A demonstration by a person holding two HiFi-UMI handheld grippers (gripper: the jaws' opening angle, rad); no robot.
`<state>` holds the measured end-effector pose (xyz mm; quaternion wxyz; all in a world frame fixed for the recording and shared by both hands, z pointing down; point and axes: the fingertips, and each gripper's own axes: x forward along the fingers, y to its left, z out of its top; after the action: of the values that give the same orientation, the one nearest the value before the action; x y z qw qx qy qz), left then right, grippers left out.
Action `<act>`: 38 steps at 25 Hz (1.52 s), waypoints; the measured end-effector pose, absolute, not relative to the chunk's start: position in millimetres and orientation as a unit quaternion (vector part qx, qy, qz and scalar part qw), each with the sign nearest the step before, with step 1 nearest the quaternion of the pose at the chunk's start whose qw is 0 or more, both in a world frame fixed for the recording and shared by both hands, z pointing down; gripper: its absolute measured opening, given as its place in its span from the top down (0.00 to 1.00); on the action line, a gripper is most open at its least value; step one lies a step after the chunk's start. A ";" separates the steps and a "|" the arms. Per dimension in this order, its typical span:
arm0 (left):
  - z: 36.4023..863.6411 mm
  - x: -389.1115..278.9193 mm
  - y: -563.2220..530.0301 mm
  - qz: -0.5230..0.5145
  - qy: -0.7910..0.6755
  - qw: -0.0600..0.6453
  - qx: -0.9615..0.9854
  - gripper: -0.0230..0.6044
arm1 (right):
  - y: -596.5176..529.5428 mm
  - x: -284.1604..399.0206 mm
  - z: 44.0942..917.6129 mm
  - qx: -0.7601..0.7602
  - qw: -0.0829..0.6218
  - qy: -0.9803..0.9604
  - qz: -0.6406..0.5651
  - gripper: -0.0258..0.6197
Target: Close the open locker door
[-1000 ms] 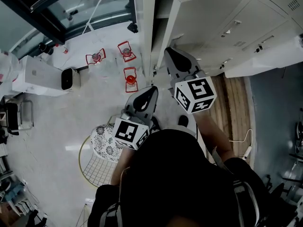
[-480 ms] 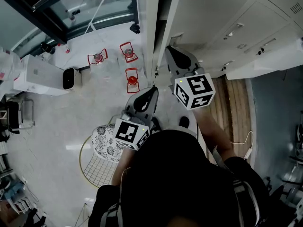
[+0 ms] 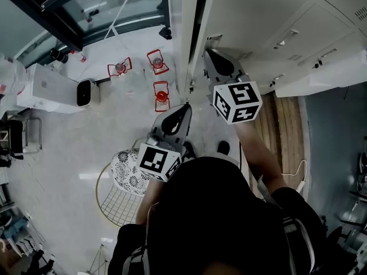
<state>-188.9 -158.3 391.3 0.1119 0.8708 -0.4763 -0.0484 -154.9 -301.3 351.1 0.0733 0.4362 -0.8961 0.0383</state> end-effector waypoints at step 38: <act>394.3 -197.1 -153.0 -0.048 -0.476 0.117 0.870 0.93 | -343.9 -164.8 361.0 0.450 0.098 -0.887 0.024 0.95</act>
<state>-197.1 -153.0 394.3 0.1173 0.8705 -0.4755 -0.0484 -164.8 -343.9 361.0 0.0982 0.4501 -0.8873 0.0239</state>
